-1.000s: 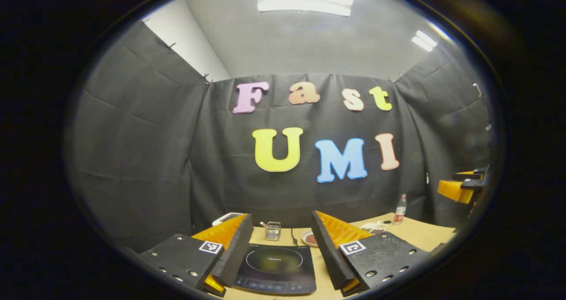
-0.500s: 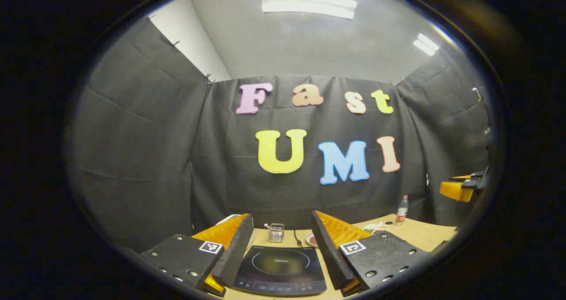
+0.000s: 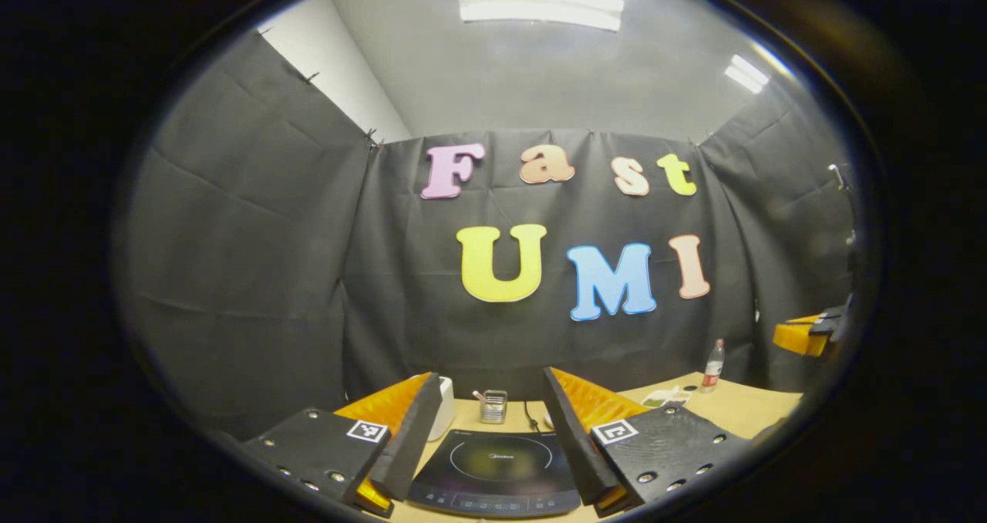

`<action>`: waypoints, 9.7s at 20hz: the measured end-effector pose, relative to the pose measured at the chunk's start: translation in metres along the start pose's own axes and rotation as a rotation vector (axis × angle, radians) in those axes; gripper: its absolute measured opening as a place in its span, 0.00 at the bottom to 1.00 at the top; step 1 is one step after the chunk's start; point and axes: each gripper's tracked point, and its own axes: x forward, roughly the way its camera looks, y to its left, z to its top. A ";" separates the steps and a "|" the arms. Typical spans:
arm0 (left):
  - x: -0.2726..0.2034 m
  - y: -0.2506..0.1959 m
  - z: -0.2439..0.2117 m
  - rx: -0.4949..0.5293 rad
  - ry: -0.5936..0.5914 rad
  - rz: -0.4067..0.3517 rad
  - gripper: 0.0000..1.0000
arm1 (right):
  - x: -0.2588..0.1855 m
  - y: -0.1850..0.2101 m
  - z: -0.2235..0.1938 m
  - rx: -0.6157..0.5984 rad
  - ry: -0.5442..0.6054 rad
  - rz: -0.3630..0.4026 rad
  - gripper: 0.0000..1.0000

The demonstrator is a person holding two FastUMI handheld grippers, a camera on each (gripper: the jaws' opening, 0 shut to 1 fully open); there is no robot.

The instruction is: First push the handle of the pot to place it horizontally, then grasp the pot with both hands and set it on the induction cooktop.

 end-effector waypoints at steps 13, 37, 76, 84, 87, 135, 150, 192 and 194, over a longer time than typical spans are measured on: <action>0.014 -0.039 -0.021 0.020 0.054 0.008 0.77 | 0.013 0.009 -0.098 -0.055 0.275 0.191 0.02; 0.047 -0.082 -0.035 0.069 0.090 0.078 0.80 | 0.003 0.014 -0.249 -0.171 0.712 0.452 0.02; 0.076 -0.111 -0.063 0.099 0.143 0.135 0.80 | 0.071 -0.070 -0.286 -0.159 0.829 0.336 0.02; 0.086 -0.122 -0.072 0.099 0.156 0.138 0.81 | 0.092 -0.088 -0.288 -0.138 0.824 0.304 0.02; 0.089 -0.126 -0.077 0.102 0.164 0.142 0.81 | 0.101 -0.093 -0.288 -0.129 0.818 0.299 0.02; 0.161 -0.222 -0.326 0.039 0.627 -0.108 0.79 | 0.165 -0.135 -0.249 0.115 0.528 0.140 0.99; 0.175 -0.227 -0.397 0.073 0.810 -0.146 0.81 | 0.182 -0.125 -0.282 0.152 0.631 0.128 0.97; 0.192 -0.153 -0.334 -0.006 0.807 -0.198 0.60 | 0.162 -0.046 -0.217 0.225 0.657 0.026 0.44; 0.194 -0.139 -0.331 -0.010 0.805 -0.207 0.60 | 0.159 -0.032 -0.212 0.224 0.652 0.017 0.41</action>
